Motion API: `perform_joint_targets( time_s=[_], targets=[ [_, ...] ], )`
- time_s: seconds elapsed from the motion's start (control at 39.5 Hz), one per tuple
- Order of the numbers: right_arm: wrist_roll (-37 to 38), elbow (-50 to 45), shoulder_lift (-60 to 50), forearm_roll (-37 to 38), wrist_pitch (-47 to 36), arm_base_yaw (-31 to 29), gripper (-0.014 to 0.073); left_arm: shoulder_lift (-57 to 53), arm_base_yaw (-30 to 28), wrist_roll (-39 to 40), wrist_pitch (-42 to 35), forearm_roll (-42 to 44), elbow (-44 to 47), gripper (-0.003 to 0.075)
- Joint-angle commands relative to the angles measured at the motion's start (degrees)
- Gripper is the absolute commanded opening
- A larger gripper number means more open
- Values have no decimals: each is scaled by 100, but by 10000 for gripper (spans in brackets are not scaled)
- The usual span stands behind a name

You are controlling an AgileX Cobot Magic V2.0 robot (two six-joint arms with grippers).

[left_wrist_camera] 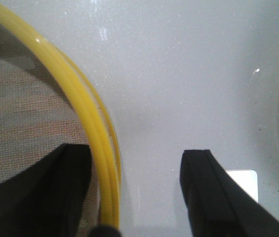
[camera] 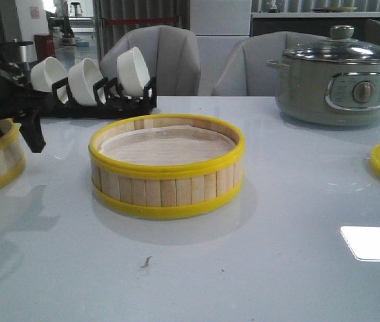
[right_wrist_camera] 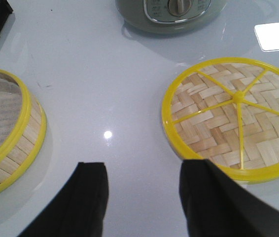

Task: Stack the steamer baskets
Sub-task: 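Reach the left gripper down and grasp the rim of the side steamer basket, then lift the basket with the left gripper and lower it onto the middle basket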

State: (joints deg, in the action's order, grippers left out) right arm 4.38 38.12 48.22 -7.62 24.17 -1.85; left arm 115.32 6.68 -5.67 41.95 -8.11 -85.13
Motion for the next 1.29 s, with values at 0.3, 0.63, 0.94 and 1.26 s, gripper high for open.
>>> perform_joint_targets(
  time_s=[0.3, 0.63, 0.94, 1.26],
  targets=[
    [-9, 193, -28, -12, -394, -4, 444, -314, -8, 80, -129, 311, -200, 101],
    [-9, 193, -28, -12, -394, -4, 444, -325, 284, 113, 652, 257, -1223, 85],
    [-9, 193, -28, -12, -400, -4, 444, -325, 1570, 113, 1373, 232, -2431, 85],
    [-9, 193, -28, -12, -400, -4, 444, -201, 3133, 78, 1276, 246, -2584, 85]
  ],
)
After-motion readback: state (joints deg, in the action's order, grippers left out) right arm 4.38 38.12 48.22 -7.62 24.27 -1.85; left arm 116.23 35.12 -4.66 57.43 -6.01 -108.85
